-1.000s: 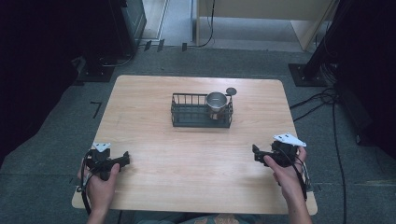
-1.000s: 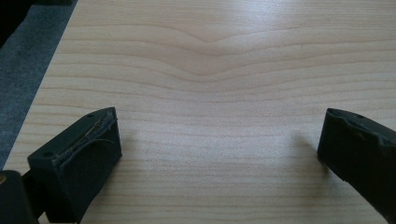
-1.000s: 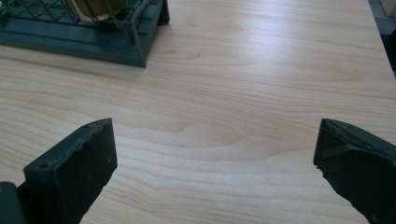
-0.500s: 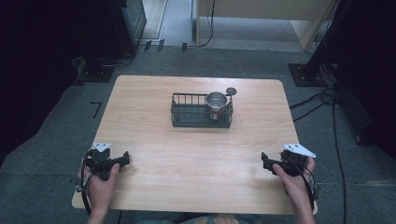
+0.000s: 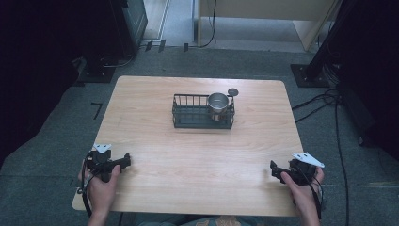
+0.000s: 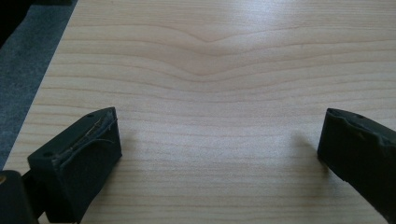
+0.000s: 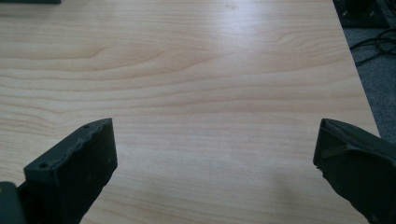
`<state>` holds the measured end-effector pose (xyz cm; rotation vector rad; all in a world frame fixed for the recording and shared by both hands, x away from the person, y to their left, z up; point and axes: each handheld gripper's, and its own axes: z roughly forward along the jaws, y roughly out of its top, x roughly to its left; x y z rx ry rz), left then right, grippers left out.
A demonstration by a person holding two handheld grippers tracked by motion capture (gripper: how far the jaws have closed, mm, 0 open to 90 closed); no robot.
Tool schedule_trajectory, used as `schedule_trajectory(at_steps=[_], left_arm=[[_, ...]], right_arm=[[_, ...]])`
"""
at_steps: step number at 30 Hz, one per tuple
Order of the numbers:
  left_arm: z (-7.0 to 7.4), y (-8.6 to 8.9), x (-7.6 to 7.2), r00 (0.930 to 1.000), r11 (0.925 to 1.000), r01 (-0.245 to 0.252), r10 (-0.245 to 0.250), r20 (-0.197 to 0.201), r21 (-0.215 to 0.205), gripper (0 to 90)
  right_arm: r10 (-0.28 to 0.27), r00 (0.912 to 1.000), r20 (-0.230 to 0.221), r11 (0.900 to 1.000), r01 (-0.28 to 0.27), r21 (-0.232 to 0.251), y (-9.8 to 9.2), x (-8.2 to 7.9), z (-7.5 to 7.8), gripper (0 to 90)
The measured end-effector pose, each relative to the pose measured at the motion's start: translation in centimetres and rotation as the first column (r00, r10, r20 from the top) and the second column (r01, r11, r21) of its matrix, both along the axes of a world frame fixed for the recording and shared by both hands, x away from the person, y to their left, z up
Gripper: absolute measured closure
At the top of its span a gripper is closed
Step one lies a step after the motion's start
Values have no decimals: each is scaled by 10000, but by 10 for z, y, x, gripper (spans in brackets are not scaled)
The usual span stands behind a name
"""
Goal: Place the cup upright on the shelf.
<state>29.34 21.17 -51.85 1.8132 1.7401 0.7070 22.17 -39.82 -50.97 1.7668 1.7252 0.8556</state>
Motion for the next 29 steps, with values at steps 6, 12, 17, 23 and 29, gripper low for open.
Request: schedule_trajectory(at_steps=[6, 12, 17, 23, 29], left_arm=[[0, 0, 0, 10000, 10000, -5, 5, 1, -4, 0], [0, 0, 0, 10000, 10000, -2, 2, 2, -2, 0], [0, 0, 0, 10000, 10000, -5, 5, 3, -4, 0], [0, 0, 0, 10000, 10000, -6, 6, 5, -6, 0], [0, 0, 0, 10000, 10000, -6, 6, 5, -6, 0]], right_arm=[[-86, 9998, -158, 9999, 85, -64, -6, -7, -6, 0], [-216, 9988, -441, 9997, 210, -135, -11, -13, -15, 0], [-388, 9985, -398, 9989, 378, -259, -12, -16, -18, 0], [-191, 9985, -510, 9985, 165, -516, -8, -16, -18, 0], [-110, 9986, -511, 9986, 83, -523, -8, -16, -18, 0]])
